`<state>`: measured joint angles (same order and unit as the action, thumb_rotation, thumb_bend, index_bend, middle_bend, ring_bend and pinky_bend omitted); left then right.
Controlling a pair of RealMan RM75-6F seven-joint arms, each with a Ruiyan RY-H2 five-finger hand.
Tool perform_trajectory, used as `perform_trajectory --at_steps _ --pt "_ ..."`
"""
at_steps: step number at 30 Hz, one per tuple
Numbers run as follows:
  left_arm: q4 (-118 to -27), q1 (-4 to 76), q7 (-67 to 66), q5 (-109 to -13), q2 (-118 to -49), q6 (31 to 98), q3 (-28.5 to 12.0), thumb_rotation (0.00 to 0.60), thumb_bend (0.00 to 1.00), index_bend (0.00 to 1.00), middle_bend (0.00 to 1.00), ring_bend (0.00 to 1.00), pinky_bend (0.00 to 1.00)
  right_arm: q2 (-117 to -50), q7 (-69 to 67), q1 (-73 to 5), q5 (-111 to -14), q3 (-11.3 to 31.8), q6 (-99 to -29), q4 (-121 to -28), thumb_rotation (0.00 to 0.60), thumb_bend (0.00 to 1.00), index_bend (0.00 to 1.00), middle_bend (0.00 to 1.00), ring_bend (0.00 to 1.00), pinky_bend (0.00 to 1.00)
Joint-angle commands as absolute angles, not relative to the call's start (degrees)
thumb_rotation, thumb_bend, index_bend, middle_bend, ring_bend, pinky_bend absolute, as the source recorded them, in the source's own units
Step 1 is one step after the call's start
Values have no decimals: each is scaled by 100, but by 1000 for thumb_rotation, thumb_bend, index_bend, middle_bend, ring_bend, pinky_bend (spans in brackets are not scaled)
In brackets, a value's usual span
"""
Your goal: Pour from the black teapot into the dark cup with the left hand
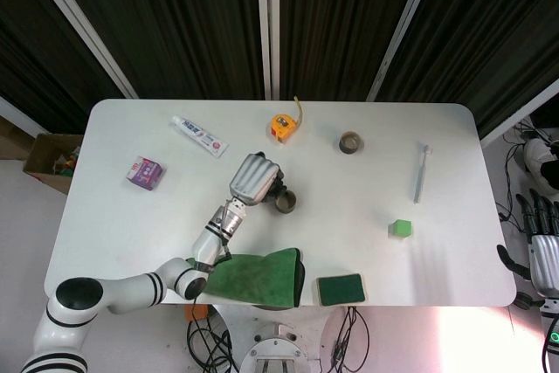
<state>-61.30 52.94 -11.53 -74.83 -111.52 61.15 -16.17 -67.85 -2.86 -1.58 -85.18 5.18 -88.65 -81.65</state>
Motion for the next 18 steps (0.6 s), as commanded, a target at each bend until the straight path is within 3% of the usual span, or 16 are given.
perform_trajectory --at_steps 1,18 --pt "-6054 5307 -1192 -7542 -11206 6164 -1575 600 327 1000 1000 1000 540 -6788 -287 -155 -8514 519 -8867 -8158 600 212 0 0 0 0" --pt "-5645 5346 -1336 -7876 -11455 6476 -1448 600 331 1000 1000 1000 541 -6804 -332 -154 -8497 518 -8844 -8113 600 212 0 0 0 0"
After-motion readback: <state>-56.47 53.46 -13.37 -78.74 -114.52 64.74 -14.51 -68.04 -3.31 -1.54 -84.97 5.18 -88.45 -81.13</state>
